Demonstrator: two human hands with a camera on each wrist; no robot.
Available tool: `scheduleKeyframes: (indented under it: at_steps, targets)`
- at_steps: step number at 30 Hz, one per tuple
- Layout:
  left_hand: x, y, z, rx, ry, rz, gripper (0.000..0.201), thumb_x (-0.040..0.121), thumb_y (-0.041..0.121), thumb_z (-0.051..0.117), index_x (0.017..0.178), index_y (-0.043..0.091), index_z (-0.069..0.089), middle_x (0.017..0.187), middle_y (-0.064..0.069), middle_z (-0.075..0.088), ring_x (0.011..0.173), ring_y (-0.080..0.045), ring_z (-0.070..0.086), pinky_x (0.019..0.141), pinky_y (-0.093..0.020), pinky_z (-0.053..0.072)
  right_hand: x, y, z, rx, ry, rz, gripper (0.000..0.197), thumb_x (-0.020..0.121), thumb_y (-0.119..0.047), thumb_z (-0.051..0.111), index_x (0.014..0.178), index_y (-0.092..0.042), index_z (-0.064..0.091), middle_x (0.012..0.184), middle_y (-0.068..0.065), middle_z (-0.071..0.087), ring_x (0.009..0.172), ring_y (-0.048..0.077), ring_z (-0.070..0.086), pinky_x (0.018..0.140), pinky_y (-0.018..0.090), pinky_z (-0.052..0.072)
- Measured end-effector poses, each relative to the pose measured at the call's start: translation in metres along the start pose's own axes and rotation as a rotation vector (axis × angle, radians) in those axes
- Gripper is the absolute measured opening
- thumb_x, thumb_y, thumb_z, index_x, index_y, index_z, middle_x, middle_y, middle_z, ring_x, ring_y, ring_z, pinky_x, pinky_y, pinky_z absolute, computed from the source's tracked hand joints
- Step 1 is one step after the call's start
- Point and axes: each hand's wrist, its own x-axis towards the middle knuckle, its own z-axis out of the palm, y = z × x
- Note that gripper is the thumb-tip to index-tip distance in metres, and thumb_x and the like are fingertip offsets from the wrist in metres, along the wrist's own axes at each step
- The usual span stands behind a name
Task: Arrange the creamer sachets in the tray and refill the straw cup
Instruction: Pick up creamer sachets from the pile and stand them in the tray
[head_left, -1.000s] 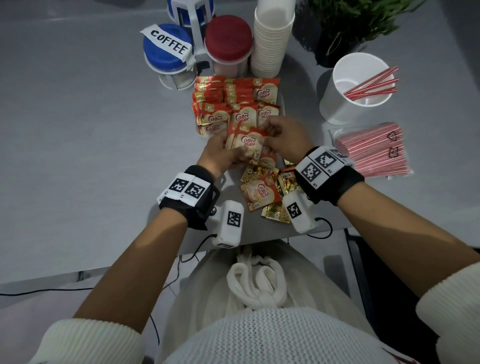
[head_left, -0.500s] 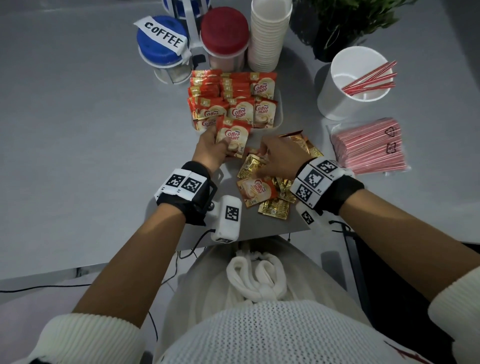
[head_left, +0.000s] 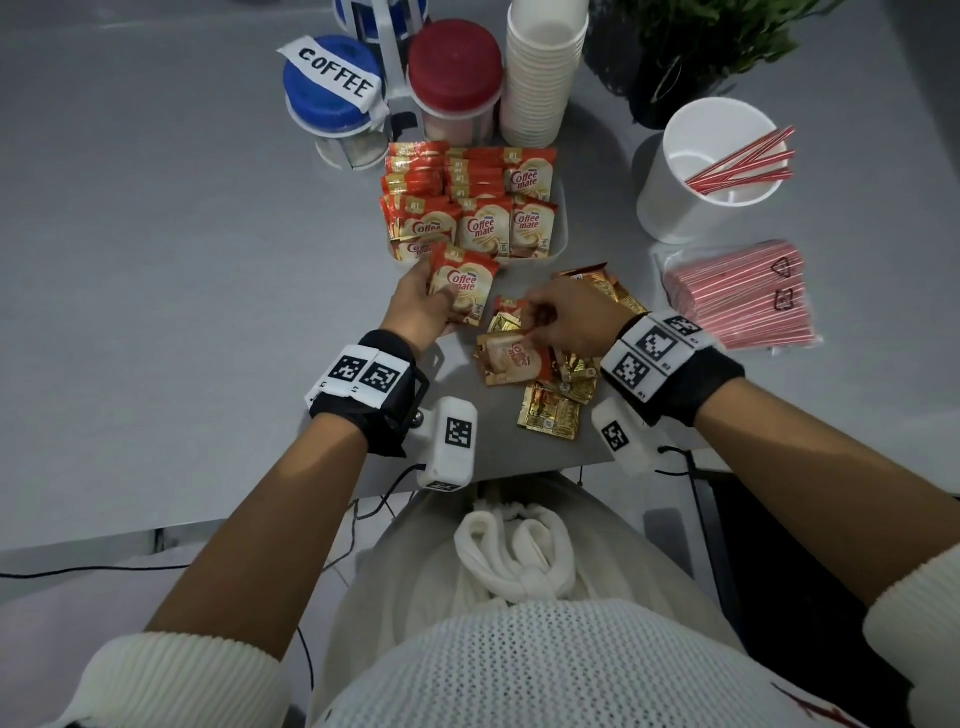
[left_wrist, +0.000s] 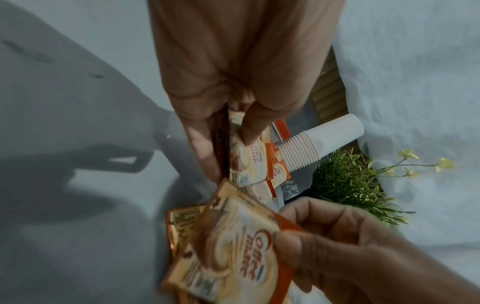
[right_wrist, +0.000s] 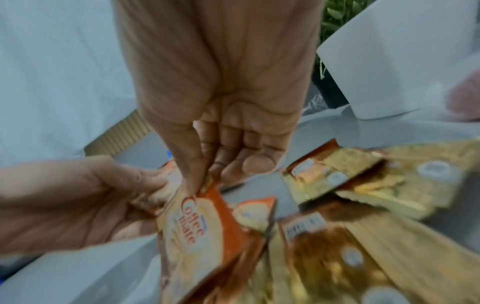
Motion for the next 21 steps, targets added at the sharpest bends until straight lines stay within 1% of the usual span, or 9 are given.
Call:
scheduleKeyframes:
  at_steps: [3,6,8,10,11,13,15,17,21]
  targets:
    - [-0.004,0.002,0.005,0.083,-0.086,0.009,0.035,0.095,-0.002,0.038,0.129,0.001,0.043,0.126,-0.023,0.055,0.113,-0.036,0.056,0.088,-0.042,0.050,0.003,-0.005,-0.015,0.035,0.098,-0.047,0.016,0.081,-0.006,0.065,0.097,-0.003,0.068,0.093,0.000,0.058,0.087,0.009,0.051,0.073,0.020,0.038]
    - [-0.008,0.004,0.011,0.101,-0.175,0.002,0.030,0.097,0.006,0.039,0.125,0.000,0.047,0.121,-0.023,0.057,0.104,-0.032,0.058,0.086,-0.043,0.051,0.011,-0.011,-0.021,0.044,0.182,-0.042,0.017,0.079,-0.005,0.067,0.096,-0.003,0.070,0.087,0.000,0.058,0.081,0.009,0.050,0.062,0.013,0.038]
    - [-0.011,0.003,0.014,0.075,-0.214,-0.016,0.032,0.096,0.006,0.043,0.127,0.000,0.045,0.111,-0.017,0.060,0.096,-0.029,0.060,0.072,-0.035,0.058,0.015,-0.013,-0.020,0.108,0.256,-0.020,0.017,0.076,0.000,0.068,0.094,0.000,0.067,0.075,-0.001,0.057,0.066,0.004,0.049,0.056,0.006,0.036]
    - [-0.011,0.001,0.016,0.063,-0.251,-0.035,0.036,0.093,0.002,0.048,0.128,0.000,0.042,0.098,-0.010,0.061,0.080,-0.023,0.063,0.053,-0.022,0.057,0.017,-0.015,-0.016,0.195,0.336,0.014,0.019,0.075,0.003,0.067,0.093,0.001,0.063,0.067,-0.006,0.052,0.061,-0.001,0.047,0.054,0.007,0.038]
    - [-0.012,0.001,0.017,0.064,-0.253,-0.035,0.037,0.092,0.000,0.049,0.128,0.000,0.041,0.096,-0.009,0.061,0.076,-0.020,0.063,0.051,-0.019,0.055,0.017,-0.015,-0.014,0.244,0.376,0.024,0.020,0.075,0.004,0.067,0.093,0.001,0.062,0.067,-0.005,0.052,0.061,-0.001,0.048,0.053,0.009,0.039]
    - [-0.010,-0.001,0.018,0.059,-0.218,-0.022,0.039,0.091,-0.002,0.049,0.129,0.001,0.041,0.108,-0.015,0.062,0.086,-0.026,0.065,0.057,-0.024,0.057,0.016,-0.014,-0.010,0.333,0.457,0.051,0.021,0.076,0.000,0.068,0.095,0.000,0.060,0.075,0.001,0.054,0.065,0.005,0.049,0.056,0.013,0.040]
    - [-0.008,-0.003,0.018,0.036,-0.142,0.006,0.039,0.091,-0.003,0.049,0.129,0.002,0.042,0.121,-0.022,0.058,0.105,-0.035,0.060,0.073,-0.035,0.056,0.014,-0.008,-0.008,0.343,0.512,0.123,0.024,0.079,-0.009,0.068,0.100,-0.004,0.060,0.085,0.003,0.054,0.075,0.010,0.050,0.061,0.016,0.039]
    - [-0.006,-0.003,0.017,-0.014,-0.067,0.032,0.037,0.090,-0.004,0.048,0.127,0.001,0.042,0.124,-0.025,0.055,0.112,-0.039,0.056,0.086,-0.047,0.051,0.011,-0.002,-0.006,0.320,0.466,0.213,0.025,0.082,-0.017,0.066,0.104,-0.005,0.061,0.087,0.001,0.055,0.079,0.012,0.051,0.063,0.021,0.039]
    - [-0.005,-0.002,0.018,-0.042,-0.036,0.071,0.038,0.091,-0.003,0.047,0.128,0.001,0.039,0.127,-0.025,0.053,0.117,-0.039,0.053,0.097,-0.053,0.045,0.004,-0.001,-0.001,0.599,0.198,0.284,0.025,0.092,-0.012,0.054,0.108,0.007,0.058,0.065,0.004,0.054,0.049,0.009,0.055,0.048,0.017,0.046]
